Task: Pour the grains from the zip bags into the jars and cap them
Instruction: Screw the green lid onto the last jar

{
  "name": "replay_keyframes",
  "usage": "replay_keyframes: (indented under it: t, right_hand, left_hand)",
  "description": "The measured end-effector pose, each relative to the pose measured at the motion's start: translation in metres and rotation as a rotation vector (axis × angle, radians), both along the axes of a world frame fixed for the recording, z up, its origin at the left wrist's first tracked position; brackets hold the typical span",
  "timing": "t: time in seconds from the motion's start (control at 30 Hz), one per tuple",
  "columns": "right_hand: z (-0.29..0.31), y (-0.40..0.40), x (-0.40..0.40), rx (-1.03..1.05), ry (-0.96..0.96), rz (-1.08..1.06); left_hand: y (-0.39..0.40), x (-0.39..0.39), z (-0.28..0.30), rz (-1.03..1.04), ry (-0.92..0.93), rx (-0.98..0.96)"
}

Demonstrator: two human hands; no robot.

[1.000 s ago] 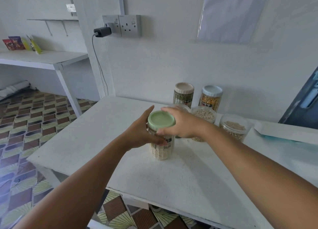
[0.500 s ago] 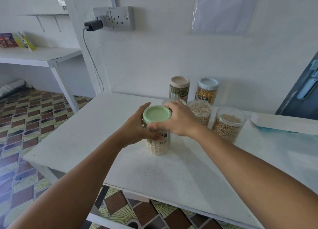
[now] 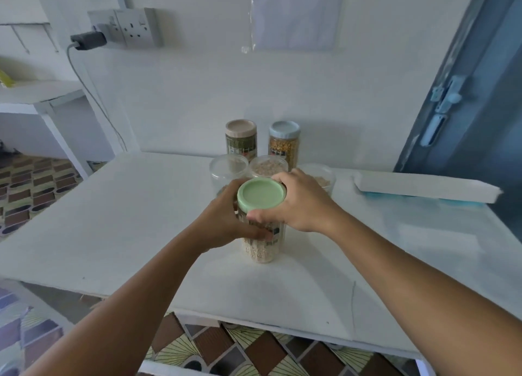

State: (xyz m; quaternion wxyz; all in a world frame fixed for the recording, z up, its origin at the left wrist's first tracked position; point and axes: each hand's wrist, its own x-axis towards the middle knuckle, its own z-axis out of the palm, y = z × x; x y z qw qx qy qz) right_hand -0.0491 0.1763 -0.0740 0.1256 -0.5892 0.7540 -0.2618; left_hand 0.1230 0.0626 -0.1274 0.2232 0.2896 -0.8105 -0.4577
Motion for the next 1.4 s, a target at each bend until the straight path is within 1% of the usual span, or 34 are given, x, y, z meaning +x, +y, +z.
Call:
replay_keyframes:
  t: [0.13, 0.27, 0.5, 0.57, 0.63, 0.67, 0.77, 0.83, 0.87, 0.93, 0.97, 1.2, 1.4]
  right_hand:
    - [0.0, 0.048, -0.052, 0.027, 0.021, -0.071]
    - [0.002, 0.083, -0.101, 0.043, 0.008, -0.14]
    - [-0.001, 0.098, -0.157, 0.02, -0.079, -0.206]
    - [-0.001, 0.096, -0.165, 0.024, -0.106, -0.209]
    - [-0.002, 0.092, -0.169, 0.023, -0.114, -0.209]
    - [-0.003, 0.089, -0.171, 0.018, -0.111, -0.215]
    - [-0.006, 0.08, -0.174, 0.001, -0.113, -0.255]
    - [-0.006, 0.073, -0.176, -0.003, -0.128, -0.293]
    - [-0.006, 0.07, -0.177, -0.004, -0.135, -0.31]
    - [-0.005, 0.062, -0.18, -0.003, -0.143, -0.339]
    - [-0.006, 0.057, -0.181, -0.003, -0.144, -0.354]
    - [-0.009, 0.025, -0.186, -0.038, -0.138, -0.456]
    - [-0.009, 0.001, -0.202, -0.016, -0.093, -0.463]
  left_hand:
    - [0.041, -0.06, -0.001, -0.069, 0.013, 0.001]
    - [0.071, -0.118, -0.001, -0.085, 0.025, 0.005]
    - [0.089, -0.185, 0.002, -0.071, -0.004, 0.028]
    - [0.09, -0.191, 0.006, -0.054, -0.061, 0.007]
    - [0.086, -0.19, 0.017, -0.065, -0.166, -0.071]
    - [0.081, -0.188, 0.024, -0.083, -0.217, -0.14]
    - [0.057, -0.181, 0.047, -0.086, -0.361, -0.438]
    - [0.039, -0.181, 0.057, -0.099, -0.517, -0.633]
    - [0.032, -0.182, 0.058, -0.131, -0.601, -0.682]
    - [0.022, -0.183, 0.056, -0.204, -0.706, -0.708]
    - [0.018, -0.183, 0.054, -0.225, -0.72, -0.721]
    - [0.004, -0.184, 0.047, -0.244, -0.713, -0.846]
    - [0.002, -0.183, 0.051, -0.252, -0.726, -0.807]
